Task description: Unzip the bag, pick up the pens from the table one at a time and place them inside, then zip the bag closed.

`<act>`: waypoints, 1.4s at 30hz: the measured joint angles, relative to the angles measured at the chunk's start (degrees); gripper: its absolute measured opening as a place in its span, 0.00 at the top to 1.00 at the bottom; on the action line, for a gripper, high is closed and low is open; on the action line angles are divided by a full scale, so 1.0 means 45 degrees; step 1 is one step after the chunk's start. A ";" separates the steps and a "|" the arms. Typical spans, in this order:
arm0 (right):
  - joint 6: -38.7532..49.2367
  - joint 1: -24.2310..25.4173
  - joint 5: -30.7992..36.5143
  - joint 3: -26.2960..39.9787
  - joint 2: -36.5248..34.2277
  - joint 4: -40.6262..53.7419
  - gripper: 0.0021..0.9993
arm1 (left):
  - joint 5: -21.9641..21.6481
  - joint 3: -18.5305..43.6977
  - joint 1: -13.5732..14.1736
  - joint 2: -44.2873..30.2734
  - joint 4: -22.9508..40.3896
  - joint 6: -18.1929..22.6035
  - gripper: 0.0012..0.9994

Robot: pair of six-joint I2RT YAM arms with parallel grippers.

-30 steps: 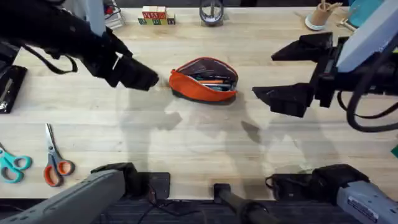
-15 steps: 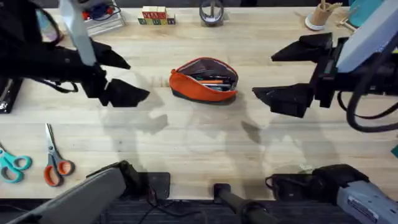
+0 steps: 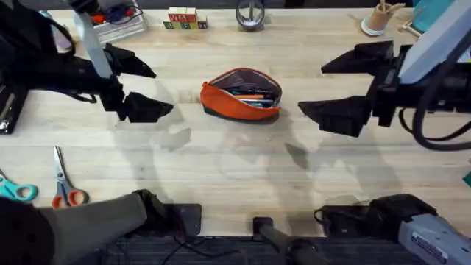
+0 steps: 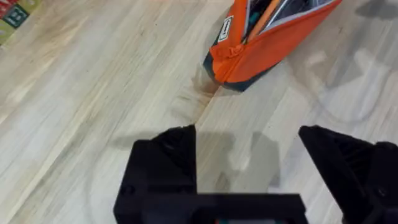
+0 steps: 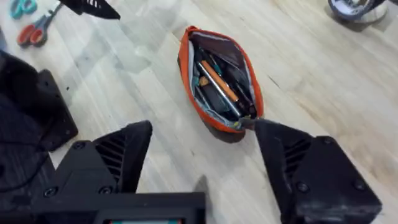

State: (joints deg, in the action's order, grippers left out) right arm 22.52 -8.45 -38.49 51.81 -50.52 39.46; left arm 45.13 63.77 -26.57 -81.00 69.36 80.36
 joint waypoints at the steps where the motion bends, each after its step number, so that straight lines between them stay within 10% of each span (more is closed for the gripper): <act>1: -0.0188 0.0000 0.0069 0.0005 0.0000 -0.0003 0.00 | 0.0026 0.0000 0.0000 -0.0163 -0.0035 0.0063 0.01; 18: -0.1587 -0.0770 0.2202 0.2012 -0.0511 0.0005 0.00 | 0.0067 -0.0010 0.0000 -0.0818 -0.0179 0.0295 0.01; 42: -0.1682 -0.4989 0.5231 0.9132 -0.8470 0.1576 0.00 | 0.0067 -0.0010 0.0000 -0.0818 -0.0179 0.0298 0.01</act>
State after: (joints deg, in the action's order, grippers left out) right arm 14.95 -30.90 -14.95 92.91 -88.64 46.56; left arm 45.43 63.72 -26.57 -84.68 68.55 81.70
